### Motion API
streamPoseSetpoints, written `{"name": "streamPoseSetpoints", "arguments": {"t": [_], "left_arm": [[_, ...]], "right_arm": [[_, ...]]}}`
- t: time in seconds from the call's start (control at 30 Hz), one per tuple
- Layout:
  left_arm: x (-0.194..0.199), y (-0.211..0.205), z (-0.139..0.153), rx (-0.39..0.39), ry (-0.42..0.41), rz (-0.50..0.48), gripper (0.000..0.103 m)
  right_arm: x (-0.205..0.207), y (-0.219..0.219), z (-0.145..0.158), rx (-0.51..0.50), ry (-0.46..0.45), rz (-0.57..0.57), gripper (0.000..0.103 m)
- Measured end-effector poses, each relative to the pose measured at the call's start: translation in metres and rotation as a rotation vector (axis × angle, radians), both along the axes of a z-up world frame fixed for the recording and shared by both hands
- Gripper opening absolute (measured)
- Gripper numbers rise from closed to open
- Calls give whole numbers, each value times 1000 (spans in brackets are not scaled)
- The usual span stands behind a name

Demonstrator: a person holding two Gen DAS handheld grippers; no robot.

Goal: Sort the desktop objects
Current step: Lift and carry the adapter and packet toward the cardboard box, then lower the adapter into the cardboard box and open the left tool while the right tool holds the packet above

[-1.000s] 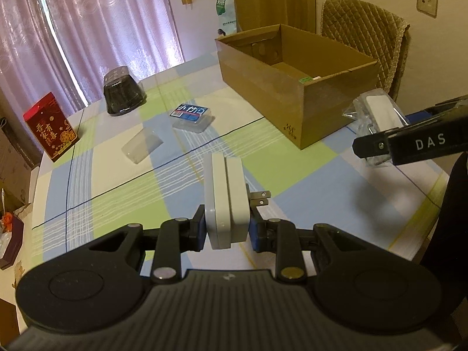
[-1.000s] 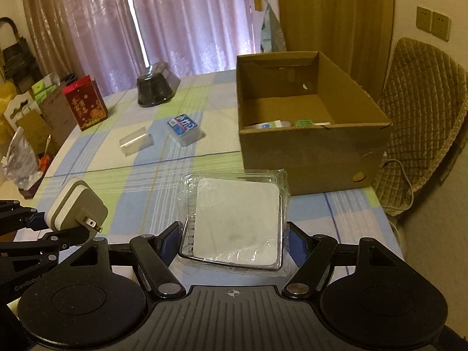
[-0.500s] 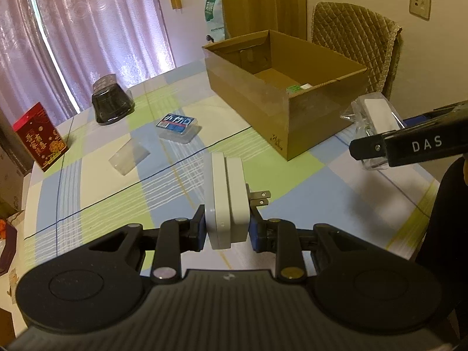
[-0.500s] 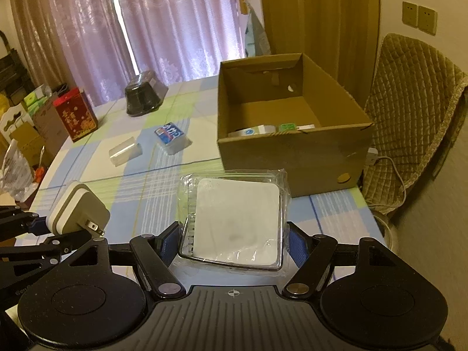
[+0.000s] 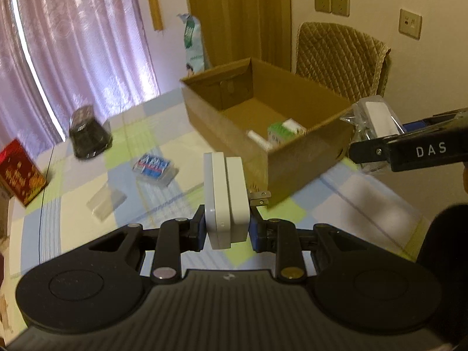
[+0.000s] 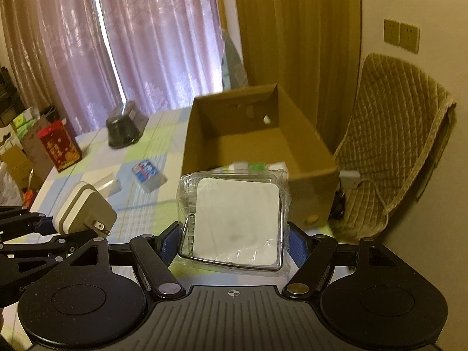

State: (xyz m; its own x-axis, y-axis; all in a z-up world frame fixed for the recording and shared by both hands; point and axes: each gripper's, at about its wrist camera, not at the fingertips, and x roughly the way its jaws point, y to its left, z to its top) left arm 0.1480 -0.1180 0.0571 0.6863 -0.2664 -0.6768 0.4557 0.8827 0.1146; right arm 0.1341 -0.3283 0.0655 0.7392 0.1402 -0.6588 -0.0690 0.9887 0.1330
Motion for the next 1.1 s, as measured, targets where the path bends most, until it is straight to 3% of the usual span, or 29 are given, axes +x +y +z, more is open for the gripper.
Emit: {"name": "streamPoseSetpoints", "arguments": {"t": [0.5,1.1], "left_arm": [[74,-64,36,-58,-82,-89,24],[125,-97,11,-57,-46,-134,24]], "right_arm": [[76,-33,26,-67,-72,6,72],[130,-58,9,-53,-35,-37,72]]}}
